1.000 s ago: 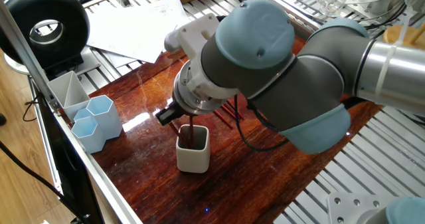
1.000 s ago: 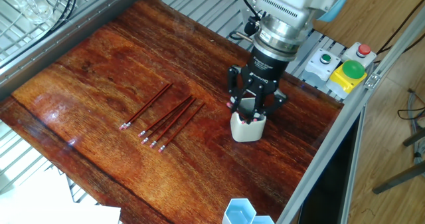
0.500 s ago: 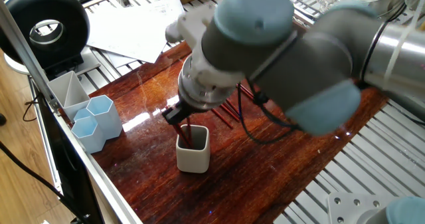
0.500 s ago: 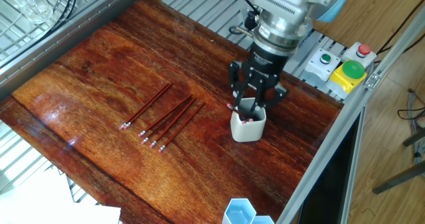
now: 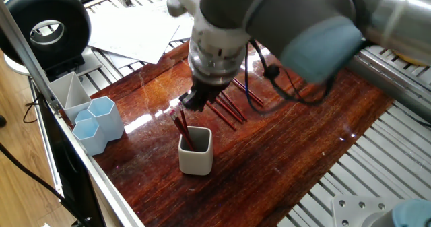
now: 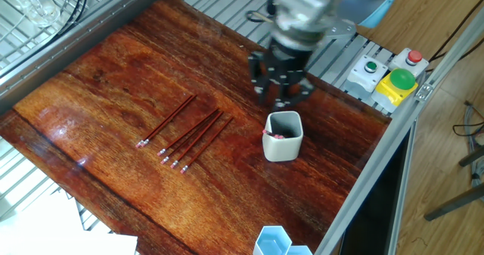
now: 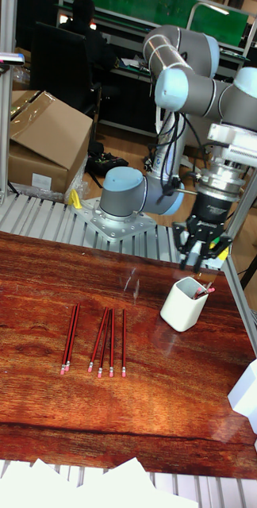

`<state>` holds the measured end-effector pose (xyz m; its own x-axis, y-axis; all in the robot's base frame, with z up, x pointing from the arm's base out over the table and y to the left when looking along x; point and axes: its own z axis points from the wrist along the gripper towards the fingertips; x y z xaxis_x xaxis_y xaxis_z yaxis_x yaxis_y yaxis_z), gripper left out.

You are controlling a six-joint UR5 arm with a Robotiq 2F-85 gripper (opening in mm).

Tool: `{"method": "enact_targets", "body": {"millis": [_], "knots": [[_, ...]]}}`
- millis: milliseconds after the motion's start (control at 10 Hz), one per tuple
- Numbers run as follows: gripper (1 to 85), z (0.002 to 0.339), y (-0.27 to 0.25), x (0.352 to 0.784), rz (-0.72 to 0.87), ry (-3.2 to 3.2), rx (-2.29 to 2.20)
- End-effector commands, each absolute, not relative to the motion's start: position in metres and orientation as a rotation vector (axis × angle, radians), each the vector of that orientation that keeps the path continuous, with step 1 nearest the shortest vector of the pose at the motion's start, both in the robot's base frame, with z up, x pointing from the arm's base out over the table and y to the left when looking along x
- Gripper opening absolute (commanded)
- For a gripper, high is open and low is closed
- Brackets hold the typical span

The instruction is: Put the pen into the pen holder

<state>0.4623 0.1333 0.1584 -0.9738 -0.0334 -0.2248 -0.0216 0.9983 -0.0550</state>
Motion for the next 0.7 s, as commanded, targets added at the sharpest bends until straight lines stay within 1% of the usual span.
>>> {"method": "enact_targets", "body": {"millis": [0,200,300,400,500,600], "knots": [[33.3,0.115,0.103,0.490,-0.057,2.982,-0.051],[33.0,0.081,0.091,0.496,-0.073,3.006,-0.015],[32.7,0.068,0.082,0.488,-0.084,3.045,0.017],[31.7,0.061,0.081,0.480,-0.057,3.074,0.015],[28.7,0.059,0.080,0.477,-0.024,3.074,0.002],[25.0,0.065,0.081,0.473,-0.001,3.079,-0.014]]}}
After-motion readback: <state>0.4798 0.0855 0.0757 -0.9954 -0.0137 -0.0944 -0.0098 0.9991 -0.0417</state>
